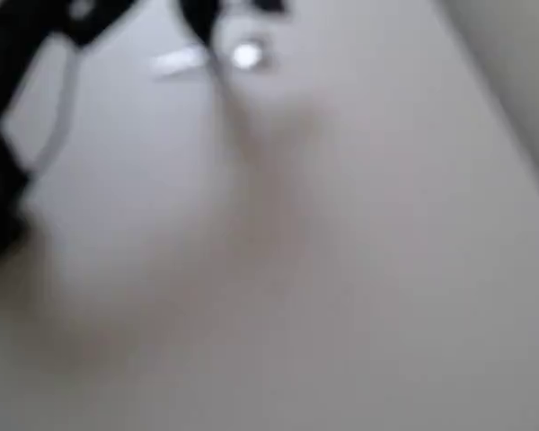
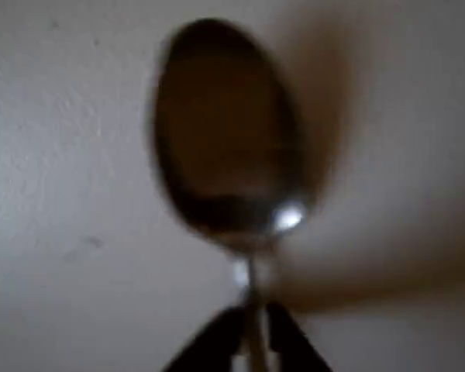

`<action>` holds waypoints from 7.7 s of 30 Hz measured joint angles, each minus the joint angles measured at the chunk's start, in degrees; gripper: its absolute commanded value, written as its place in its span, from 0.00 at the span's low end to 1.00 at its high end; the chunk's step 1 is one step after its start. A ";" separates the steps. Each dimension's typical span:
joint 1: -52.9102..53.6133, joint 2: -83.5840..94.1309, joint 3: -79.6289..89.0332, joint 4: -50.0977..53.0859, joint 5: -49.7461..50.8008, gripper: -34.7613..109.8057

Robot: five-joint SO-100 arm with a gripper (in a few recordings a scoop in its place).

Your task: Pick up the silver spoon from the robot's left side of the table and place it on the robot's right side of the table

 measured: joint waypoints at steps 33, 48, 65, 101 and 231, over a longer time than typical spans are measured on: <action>45.35 24.70 17.93 2.99 -21.71 0.23; 59.50 13.54 20.30 2.81 -40.78 0.23; 62.84 2.29 7.47 1.85 -45.09 0.47; 31.55 135.79 100.46 -25.40 52.56 0.23; 39.02 162.16 159.26 -25.05 51.68 0.23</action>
